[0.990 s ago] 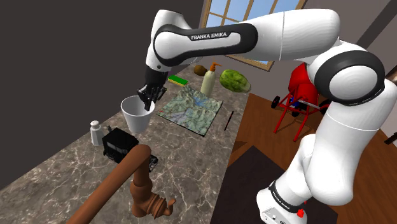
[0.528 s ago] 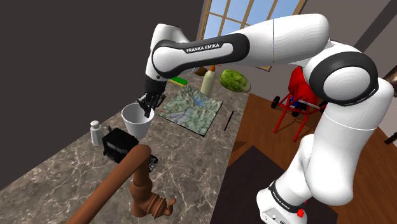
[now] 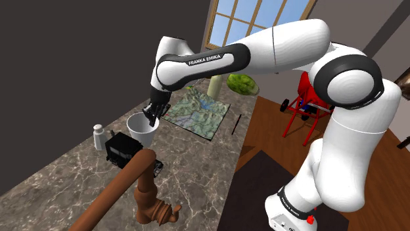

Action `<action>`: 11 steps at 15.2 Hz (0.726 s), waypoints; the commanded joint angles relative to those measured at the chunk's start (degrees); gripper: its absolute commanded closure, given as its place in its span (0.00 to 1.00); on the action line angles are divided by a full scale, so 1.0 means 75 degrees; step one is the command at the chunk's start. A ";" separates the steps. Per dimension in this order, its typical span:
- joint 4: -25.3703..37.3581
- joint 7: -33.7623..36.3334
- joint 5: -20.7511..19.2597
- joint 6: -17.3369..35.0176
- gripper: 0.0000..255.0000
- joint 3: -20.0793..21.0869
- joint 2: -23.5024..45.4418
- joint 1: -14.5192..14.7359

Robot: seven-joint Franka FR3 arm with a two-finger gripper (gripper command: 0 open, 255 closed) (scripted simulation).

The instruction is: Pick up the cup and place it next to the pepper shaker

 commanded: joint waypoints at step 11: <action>-0.0012 -0.0006 0.0009 0.0006 0.00 0.0017 0.0028 0.0022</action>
